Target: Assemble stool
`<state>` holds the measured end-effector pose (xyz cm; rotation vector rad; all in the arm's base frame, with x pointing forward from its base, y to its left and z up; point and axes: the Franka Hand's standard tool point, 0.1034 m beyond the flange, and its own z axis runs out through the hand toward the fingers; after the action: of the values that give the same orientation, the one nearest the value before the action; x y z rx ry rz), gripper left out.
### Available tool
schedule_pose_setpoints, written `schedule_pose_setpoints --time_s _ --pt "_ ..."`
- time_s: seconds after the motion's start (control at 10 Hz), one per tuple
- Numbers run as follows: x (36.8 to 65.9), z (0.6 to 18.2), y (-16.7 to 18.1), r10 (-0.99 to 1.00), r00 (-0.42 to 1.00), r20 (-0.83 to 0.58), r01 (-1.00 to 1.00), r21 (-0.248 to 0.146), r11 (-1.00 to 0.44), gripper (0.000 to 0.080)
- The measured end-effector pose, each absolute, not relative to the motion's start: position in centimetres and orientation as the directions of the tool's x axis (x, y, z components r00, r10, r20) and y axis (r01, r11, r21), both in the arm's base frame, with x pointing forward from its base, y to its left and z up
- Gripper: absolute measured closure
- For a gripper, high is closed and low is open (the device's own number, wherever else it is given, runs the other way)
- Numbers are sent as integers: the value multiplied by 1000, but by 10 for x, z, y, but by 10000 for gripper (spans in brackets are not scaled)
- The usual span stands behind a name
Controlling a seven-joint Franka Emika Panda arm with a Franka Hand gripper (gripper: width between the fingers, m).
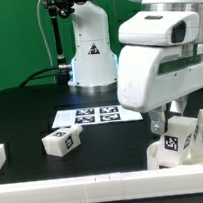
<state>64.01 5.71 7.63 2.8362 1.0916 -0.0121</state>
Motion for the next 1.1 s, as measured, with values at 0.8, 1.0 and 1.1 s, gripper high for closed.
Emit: schedule_pose_setpoints --time_s 0.8,1.0,1.1 --pt "641 76 61 97 995 17 96 47 -994 462" --pt "640 76 62 -58 998 24 -59 42 -997 462" --pt "640 76 62 -79 997 25 -80 42 -996 462"
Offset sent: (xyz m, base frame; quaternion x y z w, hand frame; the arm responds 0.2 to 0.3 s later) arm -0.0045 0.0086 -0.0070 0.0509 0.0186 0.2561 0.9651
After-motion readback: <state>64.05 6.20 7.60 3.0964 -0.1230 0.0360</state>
